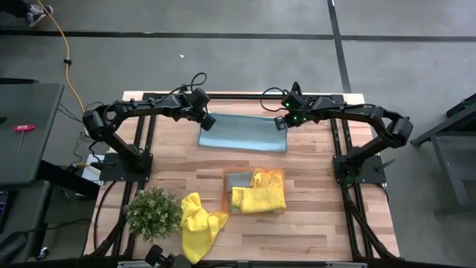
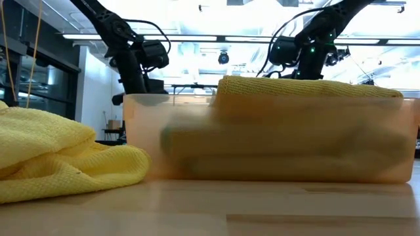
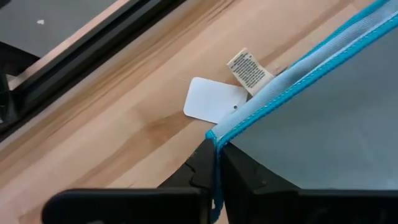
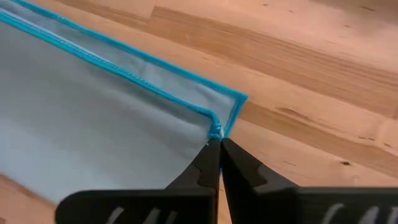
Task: Fold microfiber towels
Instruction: Fold the blue microfiber towel
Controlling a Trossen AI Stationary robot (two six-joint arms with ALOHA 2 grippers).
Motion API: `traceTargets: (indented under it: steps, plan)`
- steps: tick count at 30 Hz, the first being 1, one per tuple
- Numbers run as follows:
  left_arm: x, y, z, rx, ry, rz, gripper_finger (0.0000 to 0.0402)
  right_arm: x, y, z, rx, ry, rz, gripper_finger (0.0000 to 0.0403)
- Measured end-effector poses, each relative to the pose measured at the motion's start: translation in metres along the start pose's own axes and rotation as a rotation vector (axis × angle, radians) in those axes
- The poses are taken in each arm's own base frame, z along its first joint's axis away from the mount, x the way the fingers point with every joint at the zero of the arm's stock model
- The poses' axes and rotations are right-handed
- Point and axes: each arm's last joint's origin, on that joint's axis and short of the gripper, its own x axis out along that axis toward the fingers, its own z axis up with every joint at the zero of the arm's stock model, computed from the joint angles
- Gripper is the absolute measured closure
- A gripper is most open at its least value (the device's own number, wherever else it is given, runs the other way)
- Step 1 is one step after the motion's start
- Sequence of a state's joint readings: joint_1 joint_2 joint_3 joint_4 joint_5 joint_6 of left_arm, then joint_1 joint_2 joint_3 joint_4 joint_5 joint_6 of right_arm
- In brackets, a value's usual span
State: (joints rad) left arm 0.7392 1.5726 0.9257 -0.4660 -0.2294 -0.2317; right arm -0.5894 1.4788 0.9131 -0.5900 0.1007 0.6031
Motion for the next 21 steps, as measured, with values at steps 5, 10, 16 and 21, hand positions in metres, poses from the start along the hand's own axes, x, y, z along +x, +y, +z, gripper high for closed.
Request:
traceTargets:
  steps: [5,10,16,21]
  plan:
    - [0.0,0.001,0.0,0.035,-0.007,0.03,0.0352,0.0,0.001,0.002,-0.011,-0.022,0.014,0.0387]
    - [0.001,0.008,0.002,0.056,-0.006,0.054,0.03,0.0,-0.001,0.008,-0.011,-0.053,0.026,0.0326]
    - [-0.015,0.022,0.018,0.137,0.003,0.075,0.0245,-0.007,-0.014,0.02,-0.084,-0.092,0.024,0.0238]
    - [-0.044,0.024,0.027,0.25,-0.054,-0.076,0.0216,-0.034,-0.019,0.03,-0.195,-0.152,0.144,0.0207]
